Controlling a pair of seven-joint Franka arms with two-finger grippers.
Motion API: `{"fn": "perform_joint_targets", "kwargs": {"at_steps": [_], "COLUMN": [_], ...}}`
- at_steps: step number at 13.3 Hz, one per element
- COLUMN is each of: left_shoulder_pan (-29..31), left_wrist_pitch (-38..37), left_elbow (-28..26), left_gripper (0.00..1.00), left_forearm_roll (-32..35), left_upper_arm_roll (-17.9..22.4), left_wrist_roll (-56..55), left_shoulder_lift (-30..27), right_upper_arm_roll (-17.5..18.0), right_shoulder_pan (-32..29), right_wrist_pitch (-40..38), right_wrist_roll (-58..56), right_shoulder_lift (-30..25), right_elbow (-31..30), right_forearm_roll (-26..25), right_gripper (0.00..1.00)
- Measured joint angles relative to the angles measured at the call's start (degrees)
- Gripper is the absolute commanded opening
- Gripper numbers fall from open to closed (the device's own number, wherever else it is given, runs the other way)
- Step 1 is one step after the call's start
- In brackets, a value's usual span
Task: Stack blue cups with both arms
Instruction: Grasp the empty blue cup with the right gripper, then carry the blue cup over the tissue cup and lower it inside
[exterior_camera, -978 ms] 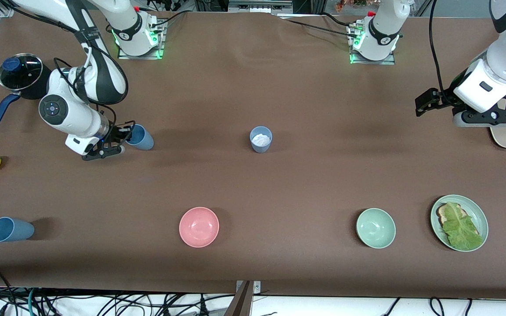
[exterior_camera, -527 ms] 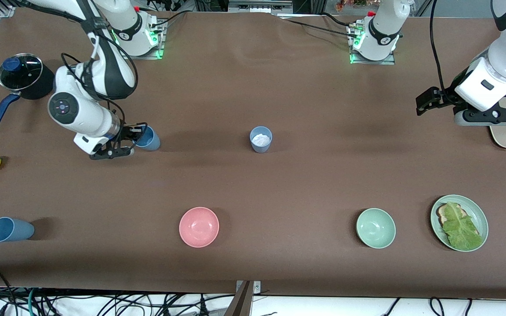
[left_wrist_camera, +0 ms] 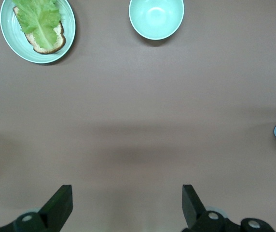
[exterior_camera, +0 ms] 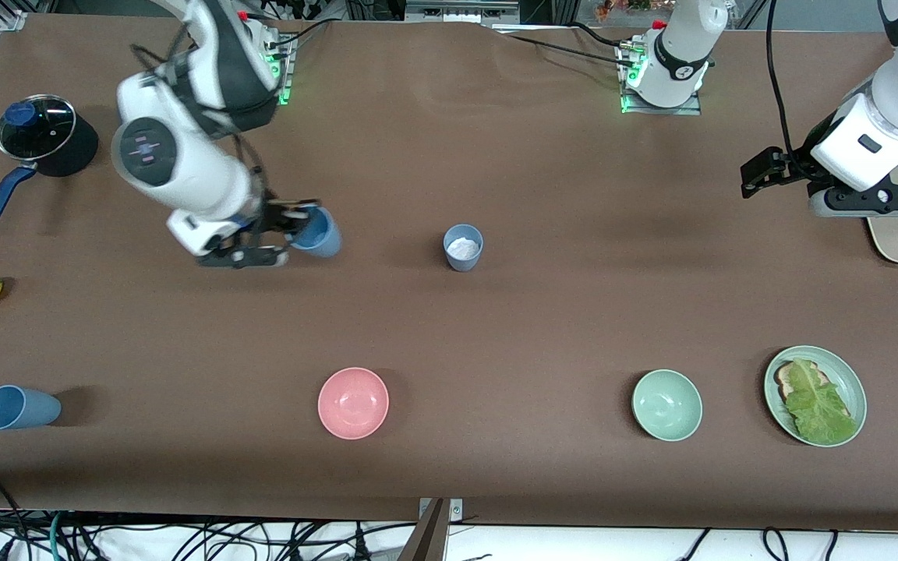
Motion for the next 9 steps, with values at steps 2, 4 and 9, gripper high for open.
{"fn": "perform_joint_targets", "kwargs": {"at_steps": [2,4,9], "left_shoulder_pan": [-0.01,-0.01,0.08], "left_wrist_pitch": [-0.03,-0.07,-1.36], "left_elbow": [0.08,0.15,2.03], "left_gripper": [1.00,1.00,1.00], "left_forearm_roll": [0.00,0.00,0.00], "left_upper_arm_roll": [-0.01,-0.01,0.08], "left_wrist_roll": [0.00,0.00,0.00], "left_shoulder_lift": [0.00,0.00,-0.04], "right_upper_arm_roll": [0.14,0.15,-0.12], "right_shoulder_pan": [6.07,10.22,15.14], "right_wrist_pitch": [-2.64,-5.61,-8.02], "right_wrist_roll": [10.28,18.27,28.90], "right_shoulder_lift": [3.96,9.33,18.53], "right_elbow": [6.32,14.71,28.22], "right_forearm_roll": [-0.01,-0.02,-0.03], "right_gripper": [0.00,0.00,0.00]}}
